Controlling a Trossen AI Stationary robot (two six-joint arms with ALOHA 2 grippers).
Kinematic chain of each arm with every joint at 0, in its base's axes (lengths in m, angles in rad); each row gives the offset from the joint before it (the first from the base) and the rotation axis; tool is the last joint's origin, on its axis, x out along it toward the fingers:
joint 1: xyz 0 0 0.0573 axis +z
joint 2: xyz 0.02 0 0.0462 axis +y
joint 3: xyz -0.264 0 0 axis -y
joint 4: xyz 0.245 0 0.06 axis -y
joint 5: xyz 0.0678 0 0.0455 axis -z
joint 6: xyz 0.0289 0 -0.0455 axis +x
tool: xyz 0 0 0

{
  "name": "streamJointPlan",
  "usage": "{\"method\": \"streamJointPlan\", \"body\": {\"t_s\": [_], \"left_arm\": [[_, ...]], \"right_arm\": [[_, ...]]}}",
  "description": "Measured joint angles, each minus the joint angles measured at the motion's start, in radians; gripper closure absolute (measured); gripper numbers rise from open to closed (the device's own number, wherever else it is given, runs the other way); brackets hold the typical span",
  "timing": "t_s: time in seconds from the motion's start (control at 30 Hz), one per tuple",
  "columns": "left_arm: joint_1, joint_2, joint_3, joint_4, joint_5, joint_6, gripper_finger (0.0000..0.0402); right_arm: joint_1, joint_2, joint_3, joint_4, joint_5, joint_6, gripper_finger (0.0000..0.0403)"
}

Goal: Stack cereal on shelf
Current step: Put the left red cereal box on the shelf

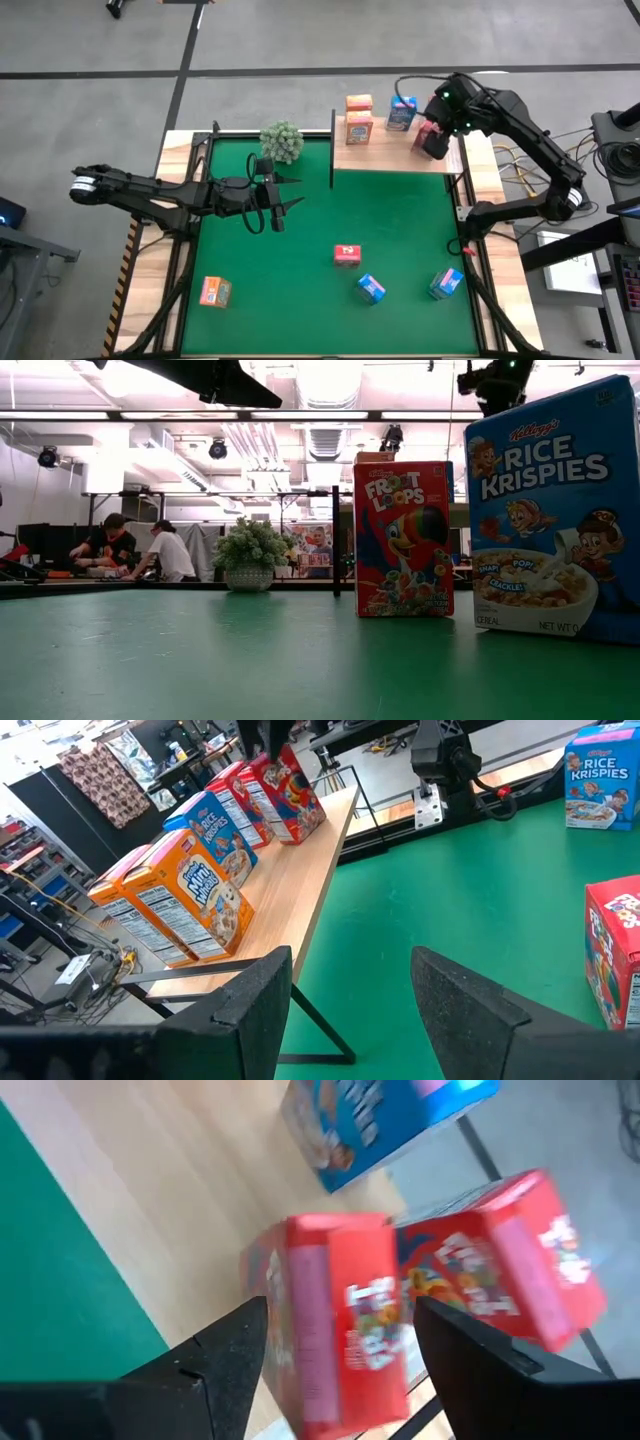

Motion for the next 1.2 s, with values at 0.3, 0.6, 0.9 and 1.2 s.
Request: {"method": "streamJointPlan", "body": {"t_s": [0.3, 0.6, 0.9, 1.2], "left_arm": [[0.000, 0.000, 0.000, 0.000, 0.000, 0.000, 0.0212], [0.000, 0.000, 0.000, 0.000, 0.000, 0.003, 0.0212], [0.000, 0.000, 0.000, -0.003, 0.000, 0.003, 0.0212], [0.000, 0.000, 0.000, -0.003, 0.000, 0.003, 0.0212]], "right_arm": [[0.046, -0.021, 0.097, 0.013, -0.181, 0.129, 0.0177], [0.247, -0.036, 0.006, 0.044, -0.102, 0.196, 0.0283], [0.348, -0.036, -0.165, 0.046, 0.177, 0.203, 0.0388], [0.347, -0.037, -0.254, 0.039, 0.389, 0.194, 0.0394]]}}
